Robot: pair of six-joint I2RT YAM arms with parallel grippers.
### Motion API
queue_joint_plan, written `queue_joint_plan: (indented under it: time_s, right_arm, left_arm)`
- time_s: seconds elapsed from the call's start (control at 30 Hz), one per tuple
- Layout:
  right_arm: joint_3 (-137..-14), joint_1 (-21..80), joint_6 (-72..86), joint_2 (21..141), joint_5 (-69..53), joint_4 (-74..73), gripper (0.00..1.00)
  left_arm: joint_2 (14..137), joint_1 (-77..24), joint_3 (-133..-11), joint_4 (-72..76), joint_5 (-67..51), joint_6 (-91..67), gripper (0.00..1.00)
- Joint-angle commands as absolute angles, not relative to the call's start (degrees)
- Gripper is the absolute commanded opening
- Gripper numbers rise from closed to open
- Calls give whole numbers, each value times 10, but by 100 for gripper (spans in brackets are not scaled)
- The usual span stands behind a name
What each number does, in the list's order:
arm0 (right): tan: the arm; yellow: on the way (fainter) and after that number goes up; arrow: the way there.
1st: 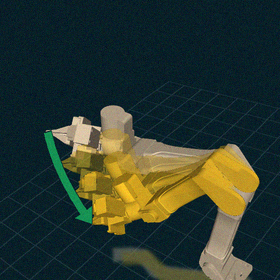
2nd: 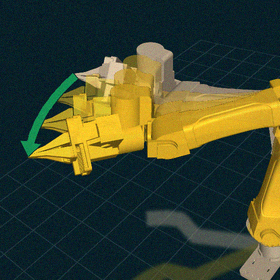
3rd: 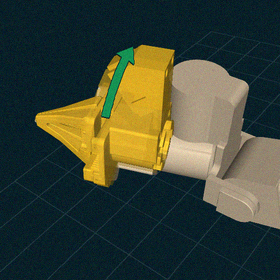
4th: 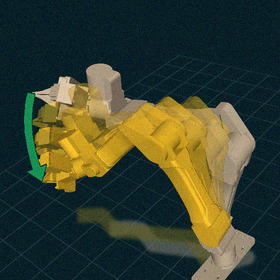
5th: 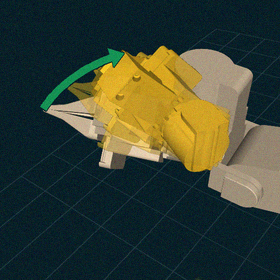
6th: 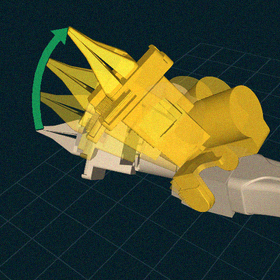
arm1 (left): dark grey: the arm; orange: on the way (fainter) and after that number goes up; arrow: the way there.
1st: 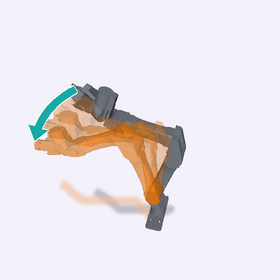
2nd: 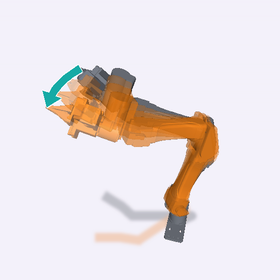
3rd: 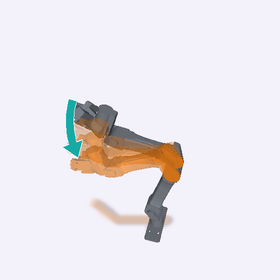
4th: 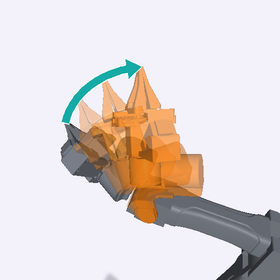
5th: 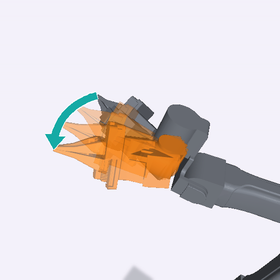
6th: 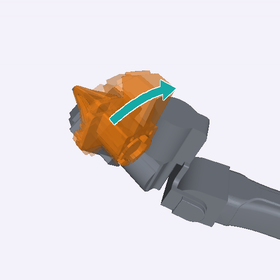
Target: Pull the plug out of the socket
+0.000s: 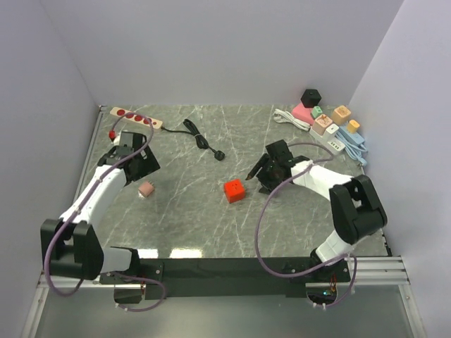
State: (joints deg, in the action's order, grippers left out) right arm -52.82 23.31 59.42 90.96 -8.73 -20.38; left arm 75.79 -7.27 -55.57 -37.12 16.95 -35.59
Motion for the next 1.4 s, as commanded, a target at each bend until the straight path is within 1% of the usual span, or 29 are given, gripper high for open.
queue_joint_plan:
  time_s: [0.0, 0.07, 0.27, 0.33, 0.4, 0.47, 0.5, 0.57, 0.63, 0.67, 0.73, 0.77, 0.9, 0.97, 1.03, 1.13, 1.2, 1.23, 1.37]
  right_arm:
    - [-571, 254, 626, 954, -108, -179, 73]
    - [-586, 277, 635, 985, -122, -177, 71]
    - [-663, 416, 708, 1052, -196, -121, 64]
    - [-711, 469, 743, 1070, -211, -107, 62]
    - [-766, 498, 768, 1100, -233, -93, 62]
    - [-802, 521, 773, 1130, -250, -91, 62]
    - [-828, 522, 761, 1133, -237, -116, 62]
    - [-833, 508, 745, 1113, -211, -137, 63]
    - [-808, 486, 716, 1086, -173, -163, 67]
    - [-796, 461, 690, 1052, -159, -172, 69]
    - [-766, 430, 664, 998, -113, -214, 73]
    - [-742, 399, 640, 980, -101, -228, 74]
    - [-688, 340, 581, 905, -66, -280, 77]
    - [-668, 326, 550, 871, -59, -296, 78]
    - [-657, 316, 534, 840, -55, -316, 79]
    - [-636, 317, 518, 805, -47, -330, 80]
    - [-613, 317, 517, 792, -53, -327, 80]
    - [-605, 316, 517, 784, -54, -324, 80]
    - [-569, 312, 516, 779, -62, -315, 80]
  left_arm:
    - [706, -64, -589, -411, 135, -355, 99]
    - [677, -62, -592, -425, 129, -359, 99]
    - [601, -61, -575, -438, 55, -352, 99]
    - [578, -61, -569, -446, 41, -353, 99]
    - [564, -62, -558, -451, 35, -358, 98]
    - [547, -62, -543, -443, 0, -364, 96]
    - [541, -62, -537, -438, -24, -363, 95]
    - [536, -64, -527, -426, -63, -365, 93]
    - [538, -72, -520, -428, -73, -366, 93]
    - [540, -84, -522, -432, -73, -366, 93]
    - [544, -115, -527, -450, -56, -371, 93]
    - [548, -128, -538, -463, -31, -373, 93]
    - [587, -206, -566, -523, 21, -377, 94]
    - [615, -250, -571, -557, 50, -392, 94]
    - [642, -271, -569, -580, 72, -408, 96]
    - [650, -293, -546, -597, 78, -424, 96]
    - [636, -311, -538, -577, 56, -425, 94]
    - [630, -340, -537, -564, 22, -427, 90]
    - [642, -416, -542, -525, -11, -449, 83]
